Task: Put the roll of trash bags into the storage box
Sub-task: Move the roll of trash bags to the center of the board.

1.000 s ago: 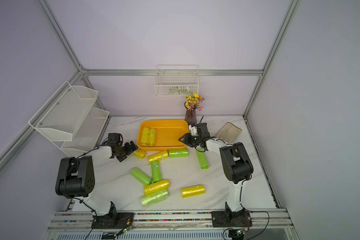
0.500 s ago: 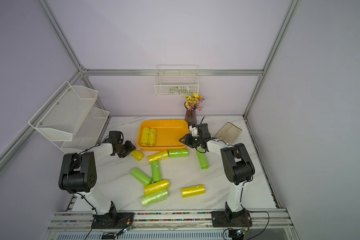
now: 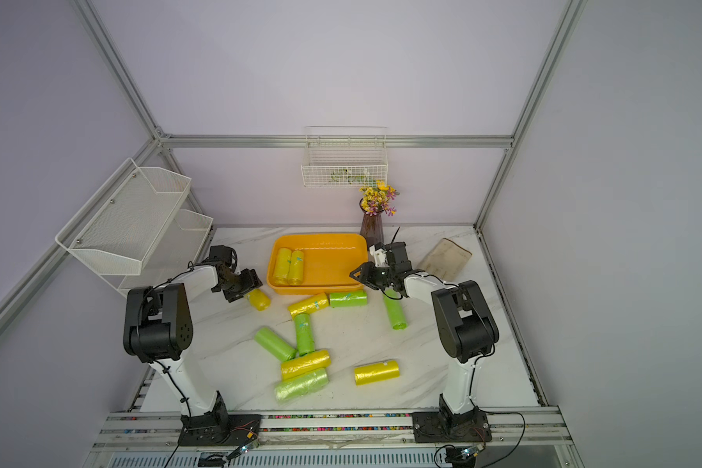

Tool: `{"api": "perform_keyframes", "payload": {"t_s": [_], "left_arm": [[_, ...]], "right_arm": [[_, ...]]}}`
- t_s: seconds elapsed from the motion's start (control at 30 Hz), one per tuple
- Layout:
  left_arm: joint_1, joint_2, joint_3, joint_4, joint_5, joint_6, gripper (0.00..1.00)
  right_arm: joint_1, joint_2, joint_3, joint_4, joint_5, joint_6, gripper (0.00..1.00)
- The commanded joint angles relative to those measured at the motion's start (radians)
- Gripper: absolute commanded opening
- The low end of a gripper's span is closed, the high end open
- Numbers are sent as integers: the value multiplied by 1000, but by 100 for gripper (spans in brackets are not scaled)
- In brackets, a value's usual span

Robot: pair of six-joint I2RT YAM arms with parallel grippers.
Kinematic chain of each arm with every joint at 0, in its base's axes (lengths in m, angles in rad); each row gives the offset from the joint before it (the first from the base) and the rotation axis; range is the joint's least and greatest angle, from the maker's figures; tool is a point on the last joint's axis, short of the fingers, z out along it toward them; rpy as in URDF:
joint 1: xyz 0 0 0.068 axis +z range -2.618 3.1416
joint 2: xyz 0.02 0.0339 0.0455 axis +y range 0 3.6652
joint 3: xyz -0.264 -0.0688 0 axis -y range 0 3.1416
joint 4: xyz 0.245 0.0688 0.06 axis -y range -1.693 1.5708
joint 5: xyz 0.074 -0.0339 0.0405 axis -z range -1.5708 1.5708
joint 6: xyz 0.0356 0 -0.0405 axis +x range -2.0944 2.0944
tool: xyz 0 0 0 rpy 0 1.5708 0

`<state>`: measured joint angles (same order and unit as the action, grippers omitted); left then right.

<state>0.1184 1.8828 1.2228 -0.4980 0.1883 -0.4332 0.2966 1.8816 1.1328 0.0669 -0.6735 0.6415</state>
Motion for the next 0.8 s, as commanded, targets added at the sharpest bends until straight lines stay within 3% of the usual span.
{"api": "perform_keyframes", "payload": {"t_s": [0.0,0.33,0.53,0.77], "left_arm": [[-5,-42,-26,-1,51,4,83],[-32,-105,-148,44,49,-37,82],[-39,-73,-154,57,18,-39,65],[-43,-48,-124,57,-3,-22,55]], "right_arm": [[-8,-30,-16,2,-3,-16,44],[-13,-30,-19,1,-8,-19,44],[-13,-29,-23,1,-12,-19,44],[-19,-39,-46,12,-12,-15,43]]}}
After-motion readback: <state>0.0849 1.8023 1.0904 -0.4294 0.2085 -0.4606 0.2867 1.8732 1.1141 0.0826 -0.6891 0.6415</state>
